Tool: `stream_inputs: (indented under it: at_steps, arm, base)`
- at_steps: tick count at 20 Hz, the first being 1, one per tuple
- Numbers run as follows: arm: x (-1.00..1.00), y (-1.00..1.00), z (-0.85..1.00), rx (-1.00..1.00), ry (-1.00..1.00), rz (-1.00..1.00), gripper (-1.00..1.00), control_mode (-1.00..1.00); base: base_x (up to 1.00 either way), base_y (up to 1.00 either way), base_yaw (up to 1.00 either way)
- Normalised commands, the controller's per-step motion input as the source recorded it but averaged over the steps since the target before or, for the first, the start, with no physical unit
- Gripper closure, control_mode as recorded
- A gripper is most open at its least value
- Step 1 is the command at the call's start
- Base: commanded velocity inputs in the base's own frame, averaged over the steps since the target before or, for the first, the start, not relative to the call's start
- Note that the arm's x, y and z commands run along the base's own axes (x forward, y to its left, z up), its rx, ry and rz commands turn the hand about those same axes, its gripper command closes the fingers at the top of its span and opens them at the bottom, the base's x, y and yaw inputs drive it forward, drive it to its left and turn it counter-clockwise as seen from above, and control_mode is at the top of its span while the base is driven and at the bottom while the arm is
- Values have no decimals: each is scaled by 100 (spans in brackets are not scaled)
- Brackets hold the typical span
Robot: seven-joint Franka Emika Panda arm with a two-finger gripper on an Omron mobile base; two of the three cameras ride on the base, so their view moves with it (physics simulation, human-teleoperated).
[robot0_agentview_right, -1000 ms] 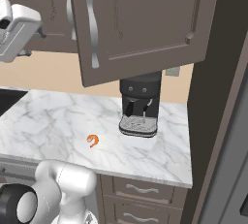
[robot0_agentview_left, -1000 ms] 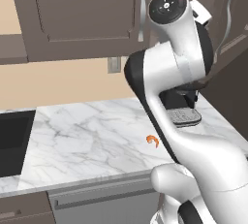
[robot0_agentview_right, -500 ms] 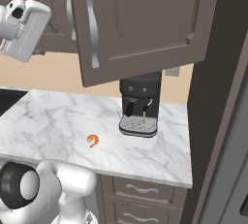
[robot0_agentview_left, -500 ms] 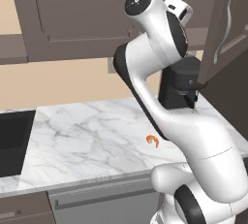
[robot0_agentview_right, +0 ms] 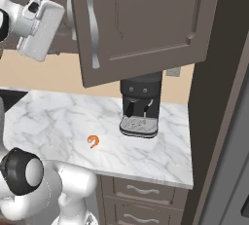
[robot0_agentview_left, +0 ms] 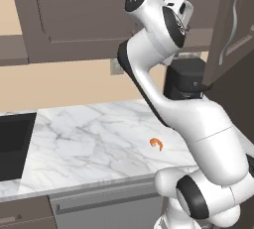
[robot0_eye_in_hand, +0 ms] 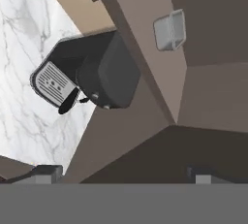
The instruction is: Retrieve the tupperware from the cabinet, then place the raw meat into the tupperware to avoid contamination.
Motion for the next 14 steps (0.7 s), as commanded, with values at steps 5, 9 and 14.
stream_inputs:
  at_steps: [5,9,14]
  arm:
    - [14,-32,-4,-12,14,0,-100,-100]
    - [5,-37,-2,-11,11,-1,-100,-100]
    - [0,-38,-1,-8,11,-4,-100,-100]
  base:
    - [0,0,0]
    - [0,0,0]
    - [0,0,0]
